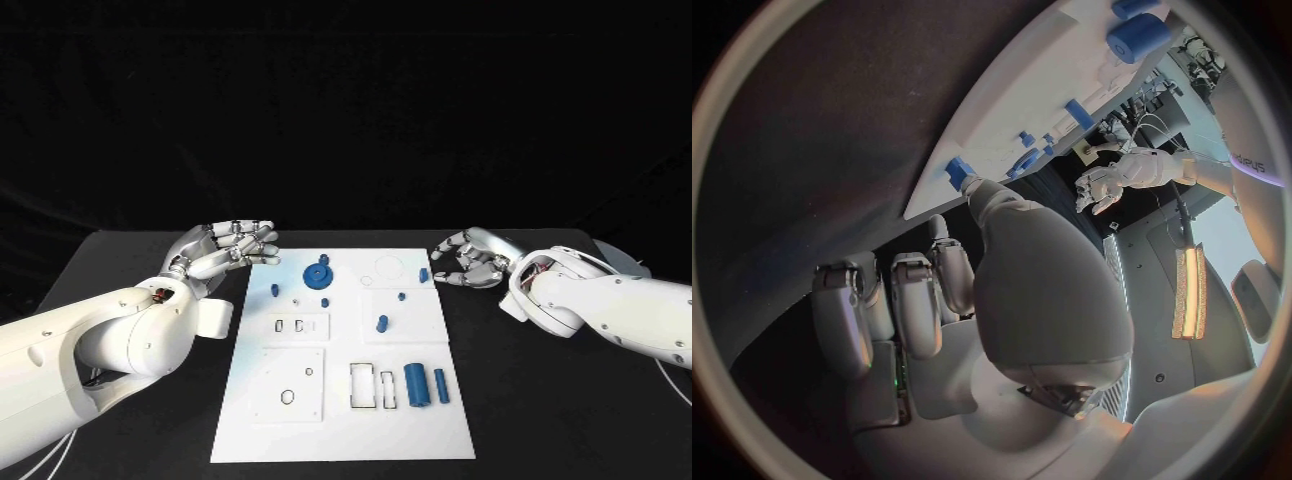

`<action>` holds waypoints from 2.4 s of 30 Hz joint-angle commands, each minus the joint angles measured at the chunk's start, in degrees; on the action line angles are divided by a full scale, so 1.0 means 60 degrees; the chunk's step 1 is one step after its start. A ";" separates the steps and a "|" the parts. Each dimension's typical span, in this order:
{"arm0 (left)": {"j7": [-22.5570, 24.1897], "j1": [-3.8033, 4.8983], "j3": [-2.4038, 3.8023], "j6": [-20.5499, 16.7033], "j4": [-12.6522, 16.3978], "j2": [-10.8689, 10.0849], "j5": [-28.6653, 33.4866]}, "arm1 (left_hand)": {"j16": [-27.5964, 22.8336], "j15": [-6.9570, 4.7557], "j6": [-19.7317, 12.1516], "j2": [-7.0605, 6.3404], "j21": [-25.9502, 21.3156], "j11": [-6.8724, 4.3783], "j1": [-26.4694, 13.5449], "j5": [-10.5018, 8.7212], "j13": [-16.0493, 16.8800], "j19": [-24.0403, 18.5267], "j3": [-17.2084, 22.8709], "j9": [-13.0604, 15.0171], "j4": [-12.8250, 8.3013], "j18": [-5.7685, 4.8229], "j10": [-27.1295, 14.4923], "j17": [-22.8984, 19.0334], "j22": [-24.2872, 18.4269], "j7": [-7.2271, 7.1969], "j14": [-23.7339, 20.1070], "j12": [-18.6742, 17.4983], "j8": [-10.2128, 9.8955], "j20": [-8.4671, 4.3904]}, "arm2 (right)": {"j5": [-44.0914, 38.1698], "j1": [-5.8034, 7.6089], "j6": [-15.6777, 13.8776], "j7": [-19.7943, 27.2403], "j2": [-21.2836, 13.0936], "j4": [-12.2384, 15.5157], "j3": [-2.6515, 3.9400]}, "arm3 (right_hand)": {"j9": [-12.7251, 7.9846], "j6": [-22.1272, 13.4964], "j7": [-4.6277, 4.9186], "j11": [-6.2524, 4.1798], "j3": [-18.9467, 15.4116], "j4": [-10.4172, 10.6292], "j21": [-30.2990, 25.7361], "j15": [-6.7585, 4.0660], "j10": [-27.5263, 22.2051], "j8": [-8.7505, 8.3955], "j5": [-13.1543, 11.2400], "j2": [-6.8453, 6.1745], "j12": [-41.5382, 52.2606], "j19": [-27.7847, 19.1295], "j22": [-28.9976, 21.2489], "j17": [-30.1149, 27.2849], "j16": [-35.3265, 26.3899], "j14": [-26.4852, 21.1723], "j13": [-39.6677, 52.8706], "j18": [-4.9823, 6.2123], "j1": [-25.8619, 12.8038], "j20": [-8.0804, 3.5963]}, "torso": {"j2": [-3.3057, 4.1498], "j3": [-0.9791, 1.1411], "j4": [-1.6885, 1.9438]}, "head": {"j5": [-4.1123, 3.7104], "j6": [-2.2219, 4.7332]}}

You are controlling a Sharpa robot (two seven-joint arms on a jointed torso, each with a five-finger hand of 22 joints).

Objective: Assemble the parts on the task board

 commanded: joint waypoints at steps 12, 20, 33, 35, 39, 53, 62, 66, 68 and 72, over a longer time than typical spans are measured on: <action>0.0059 0.0005 0.0005 0.0209 0.0003 0.0000 -0.0001 | -0.0049 -0.0010 0.0007 -0.0008 0.0069 0.0010 0.0023 -0.0051 0.0011 -0.0061 0.0065 0.0015 0.0001 0.0086 0.0061 0.0019 0.0022 0.0010 0.0006 -0.0055 -0.0034 0.0005 | -0.0044 -0.0137 0.0186 0.0093 0.0309 -0.0160 0.0002 | 0.0005 0.0015 0.0013 -0.0012 0.0040 -0.0065 -0.0004 0.0065 0.0012 -0.0031 0.0146 0.0065 0.0043 0.0952 0.2459 0.2006 0.0030 0.0877 0.0457 -0.0047 0.0104 0.0016 | -0.0011 -0.0018 0.0011 | 0.0025 -0.0067; 0.0043 0.0005 0.0005 0.0206 -0.0008 -0.0012 -0.0001 | -0.0052 -0.0012 0.0005 -0.0008 0.0087 0.0008 0.0036 -0.0049 0.0010 -0.0073 0.0076 0.0016 -0.0011 0.0087 0.0062 0.0027 0.0034 0.0008 0.0005 -0.0065 -0.0036 0.0003 | -0.0049 -0.0189 0.0185 0.0067 0.0428 -0.0217 0.0003 | 0.0032 0.0161 -0.0004 -0.0026 0.0102 -0.0075 0.0026 0.0059 0.0069 0.0024 0.0158 0.0124 0.0102 0.0982 0.2491 0.2041 0.0041 0.0885 0.0510 -0.0058 0.0129 0.0020 | -0.0021 -0.0026 0.0002 | 0.0062 -0.0101; 0.0027 0.0005 0.0005 0.0197 -0.0014 -0.0019 -0.0003 | -0.0054 -0.0014 0.0005 -0.0005 0.0102 0.0007 0.0049 -0.0047 0.0009 -0.0081 0.0087 0.0016 -0.0020 0.0089 0.0063 0.0032 0.0043 0.0007 0.0005 -0.0073 -0.0037 0.0001 | -0.0139 -0.0204 0.0180 0.0031 0.0556 -0.0290 0.0003 | 0.0097 0.0613 -0.0100 -0.0108 0.0294 -0.0084 0.0043 -0.0004 0.0213 0.0197 0.0127 0.0260 0.0240 0.0999 0.2510 0.2073 0.0051 0.0892 0.0637 -0.0065 0.0129 -0.0023 | -0.0024 -0.0020 -0.0007 | 0.0081 -0.0099; 0.0024 0.0005 0.0005 0.0195 -0.0015 -0.0021 -0.0003 | -0.0056 -0.0015 0.0005 0.0000 0.0115 0.0007 0.0058 -0.0045 0.0008 -0.0088 0.0097 0.0017 -0.0027 0.0089 0.0064 0.0037 0.0051 0.0007 0.0004 -0.0080 -0.0038 0.0000 | -0.0144 -0.0205 0.0188 0.0026 0.0570 -0.0300 0.0003 | 0.0114 0.0739 -0.0146 -0.0147 0.0366 -0.0100 0.0043 -0.0034 0.0240 0.0250 0.0116 0.0311 0.0264 0.0999 0.2510 0.2077 0.0052 0.0893 0.0659 -0.0065 0.0143 -0.0046 | -0.0025 -0.0020 -0.0007 | 0.0081 -0.0097; 0.0016 0.0005 0.0005 0.0192 -0.0013 -0.0024 -0.0003 | -0.0056 -0.0015 0.0005 0.0000 0.0115 0.0007 0.0058 -0.0045 0.0008 -0.0088 0.0097 0.0017 -0.0027 0.0089 0.0064 0.0037 0.0051 0.0007 0.0004 -0.0080 -0.0038 0.0000 | -0.0147 -0.0205 0.0215 0.0015 0.0602 -0.0313 0.0003 | 0.0126 0.0829 -0.0186 -0.0183 0.0429 -0.0120 0.0043 -0.0064 0.0271 0.0289 0.0101 0.0352 0.0292 0.0999 0.2510 0.2092 0.0057 0.0897 0.0686 -0.0065 0.0158 -0.0073 | -0.0021 -0.0017 -0.0012 | 0.0098 -0.0094; -0.0003 0.0006 0.0005 0.0188 -0.0005 -0.0048 -0.0004 | -0.0061 -0.0015 0.0003 0.0009 0.0144 0.0008 0.0073 -0.0044 0.0006 -0.0102 0.0116 0.0018 -0.0039 0.0089 0.0065 0.0046 0.0070 0.0009 0.0004 -0.0094 -0.0041 -0.0002 | -0.0351 -0.0207 -0.0030 -0.0205 0.0686 -0.0367 0.0004 | 0.0163 0.1043 -0.0280 -0.0265 0.0570 -0.0178 0.0043 -0.0137 0.0353 0.0393 0.0015 0.0454 0.0361 0.0999 0.2510 0.2105 0.0060 0.0901 0.0754 -0.0065 0.0186 -0.0138 | -0.0017 -0.0017 -0.0009 | 0.0094 -0.0105; -0.0005 0.0006 0.0005 0.0183 -0.0016 -0.0056 -0.0004 | -0.0061 -0.0015 0.0003 0.0009 0.0144 0.0008 0.0073 -0.0044 0.0006 -0.0102 0.0116 0.0018 -0.0039 0.0089 0.0065 0.0046 0.0070 0.0009 0.0004 -0.0094 -0.0041 -0.0002 | -0.0410 -0.0208 -0.0539 -0.0186 0.0674 -0.0194 0.0006 | 0.0343 0.1553 -0.0544 -0.0493 0.0976 -0.0406 0.0043 -0.0331 0.0424 0.0796 -0.0372 0.0764 0.0390 0.0999 0.2510 0.2126 0.0064 0.0907 0.0790 -0.0065 0.0320 -0.0311 | -0.0022 -0.0005 -0.0017 | 0.0120 -0.0128; -0.0004 0.0006 0.0005 0.0183 -0.0033 -0.0050 -0.0004 | -0.0061 -0.0015 0.0003 0.0009 0.0144 0.0008 0.0073 -0.0044 0.0006 -0.0102 0.0116 0.0018 -0.0039 0.0089 0.0065 0.0046 0.0070 0.0009 0.0004 -0.0094 -0.0041 -0.0002 | -0.0421 -0.0206 -0.0813 -0.0154 0.0636 0.0017 0.0018 | 0.0435 0.1650 -0.0632 -0.0575 0.1121 -0.0494 0.0043 -0.0405 0.0454 0.0967 -0.0272 0.0852 0.0396 0.0999 0.2510 0.2147 0.0070 0.0912 0.0803 -0.0065 0.0310 -0.0383 | -0.0031 -0.0002 -0.0015 | 0.0107 -0.0121; -0.0004 0.0005 0.0005 0.0183 -0.0044 -0.0044 -0.0004 | -0.0061 -0.0015 0.0003 0.0009 0.0144 0.0008 0.0073 -0.0044 0.0006 -0.0102 0.0116 0.0018 -0.0039 0.0089 0.0065 0.0046 0.0070 0.0009 0.0004 -0.0094 -0.0041 -0.0002 | -0.0460 -0.0198 -0.0947 -0.0169 0.0601 0.0166 0.0031 | 0.0465 0.1647 -0.0652 -0.0595 0.1167 -0.0512 0.0043 -0.0426 0.0467 0.1015 -0.0237 0.0887 0.0397 0.0999 0.2510 0.2154 0.0071 0.0914 0.0808 -0.0065 0.0282 -0.0406 | -0.0038 -0.0010 -0.0015 | 0.0105 -0.0123; 0.0000 0.0004 0.0004 0.0183 -0.0074 -0.0030 -0.0004 | -0.0064 -0.0015 0.0001 0.0017 0.0165 0.0009 0.0083 -0.0045 0.0005 -0.0112 0.0129 0.0018 -0.0047 0.0089 0.0066 0.0053 0.0082 0.0011 0.0004 -0.0103 -0.0043 -0.0004 | -0.0593 -0.0103 -0.1182 -0.0272 0.0511 0.0611 0.0068 | 0.0503 0.1643 -0.0673 -0.0615 0.1208 -0.0532 0.0043 -0.0448 0.0516 0.1074 -0.0210 0.0911 0.0435 0.0999 0.2510 0.2173 0.0077 0.0919 0.0853 -0.0065 0.0238 -0.0431 | -0.0047 -0.0018 -0.0021 | 0.0117 -0.0120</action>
